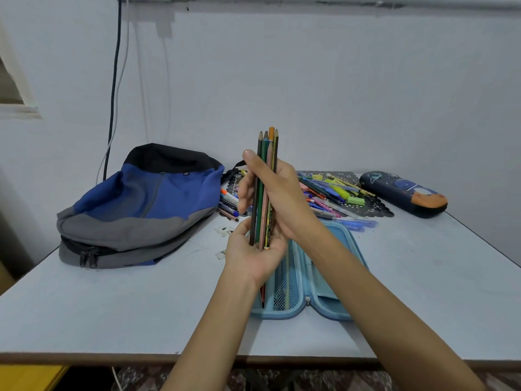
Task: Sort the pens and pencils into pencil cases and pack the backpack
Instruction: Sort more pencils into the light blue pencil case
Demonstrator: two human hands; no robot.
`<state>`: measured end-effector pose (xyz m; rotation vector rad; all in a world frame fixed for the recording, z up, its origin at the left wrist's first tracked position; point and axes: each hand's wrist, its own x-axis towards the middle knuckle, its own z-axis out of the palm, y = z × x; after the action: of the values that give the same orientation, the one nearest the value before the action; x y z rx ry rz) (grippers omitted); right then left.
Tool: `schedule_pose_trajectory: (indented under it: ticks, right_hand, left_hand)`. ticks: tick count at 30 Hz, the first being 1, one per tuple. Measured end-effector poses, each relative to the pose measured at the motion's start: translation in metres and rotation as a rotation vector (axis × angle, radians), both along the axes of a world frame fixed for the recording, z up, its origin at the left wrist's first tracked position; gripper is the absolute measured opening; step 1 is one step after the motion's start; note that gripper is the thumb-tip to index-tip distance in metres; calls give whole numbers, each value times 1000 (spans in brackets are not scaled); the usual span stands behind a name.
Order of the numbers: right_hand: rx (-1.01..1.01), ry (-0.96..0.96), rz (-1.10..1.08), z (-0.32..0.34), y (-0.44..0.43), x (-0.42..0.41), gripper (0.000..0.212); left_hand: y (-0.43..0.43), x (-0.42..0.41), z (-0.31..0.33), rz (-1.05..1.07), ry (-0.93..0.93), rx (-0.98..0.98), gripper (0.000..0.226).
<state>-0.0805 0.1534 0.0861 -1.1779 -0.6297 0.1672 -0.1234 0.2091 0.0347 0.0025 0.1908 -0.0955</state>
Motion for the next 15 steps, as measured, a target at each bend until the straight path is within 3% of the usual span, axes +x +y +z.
schedule_pose_trajectory:
  ticks: [9, 15]
  right_hand:
    - [-351, -385, -352, 1, -2, 13, 36]
    - [-404, -401, -332, 3, -4, 23, 37]
  left_hand:
    - [-1, 1, -1, -23, -96, 7, 40]
    - [9, 8, -6, -35, -151, 141, 37]
